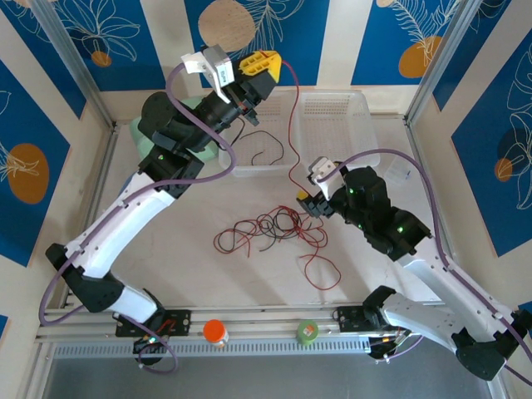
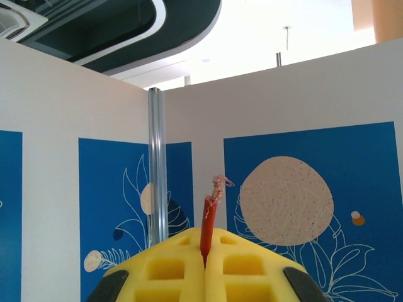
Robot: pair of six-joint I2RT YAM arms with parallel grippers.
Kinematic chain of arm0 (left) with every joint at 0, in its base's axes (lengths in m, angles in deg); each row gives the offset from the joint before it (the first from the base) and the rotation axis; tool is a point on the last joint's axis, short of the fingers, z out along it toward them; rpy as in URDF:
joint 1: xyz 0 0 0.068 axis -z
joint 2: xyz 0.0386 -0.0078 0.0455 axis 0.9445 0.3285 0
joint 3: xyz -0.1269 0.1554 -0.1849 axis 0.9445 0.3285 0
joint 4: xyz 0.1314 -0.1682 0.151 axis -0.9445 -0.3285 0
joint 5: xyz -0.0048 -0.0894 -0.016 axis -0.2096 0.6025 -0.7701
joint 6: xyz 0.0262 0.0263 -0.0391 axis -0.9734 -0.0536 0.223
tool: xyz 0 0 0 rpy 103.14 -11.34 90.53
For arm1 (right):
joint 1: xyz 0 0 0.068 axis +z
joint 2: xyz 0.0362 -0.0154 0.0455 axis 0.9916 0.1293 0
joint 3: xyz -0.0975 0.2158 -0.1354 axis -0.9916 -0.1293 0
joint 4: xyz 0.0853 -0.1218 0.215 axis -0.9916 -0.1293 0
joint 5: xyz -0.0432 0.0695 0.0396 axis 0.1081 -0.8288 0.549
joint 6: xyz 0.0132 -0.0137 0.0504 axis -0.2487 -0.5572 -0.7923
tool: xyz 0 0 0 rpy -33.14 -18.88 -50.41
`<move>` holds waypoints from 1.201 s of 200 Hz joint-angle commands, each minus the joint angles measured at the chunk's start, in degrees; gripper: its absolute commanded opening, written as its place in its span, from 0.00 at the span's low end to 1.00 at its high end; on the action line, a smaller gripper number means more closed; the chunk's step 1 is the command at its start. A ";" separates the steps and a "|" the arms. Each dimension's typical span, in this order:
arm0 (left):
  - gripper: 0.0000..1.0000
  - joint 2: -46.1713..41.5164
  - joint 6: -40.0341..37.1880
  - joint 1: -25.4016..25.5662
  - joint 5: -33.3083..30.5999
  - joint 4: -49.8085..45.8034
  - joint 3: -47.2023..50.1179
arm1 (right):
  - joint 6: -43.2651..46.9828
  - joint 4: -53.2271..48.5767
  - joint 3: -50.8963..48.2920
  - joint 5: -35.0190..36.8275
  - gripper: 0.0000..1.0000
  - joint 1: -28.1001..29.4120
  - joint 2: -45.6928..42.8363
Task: Untangle the cables
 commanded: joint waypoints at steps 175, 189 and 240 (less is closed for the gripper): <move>0.00 -27.16 -38.01 -2.03 -35.41 -3.70 23.25 | -10.88 -6.94 2.76 -13.36 0.00 -22.96 -0.67; 0.00 -27.95 -37.85 -2.38 -35.65 -3.73 24.14 | -11.04 -6.90 2.58 -14.48 0.00 -24.20 -0.69; 0.00 -25.15 -29.31 -2.48 -31.26 -8.12 25.59 | -12.81 -5.36 9.14 -21.97 0.00 -27.92 2.33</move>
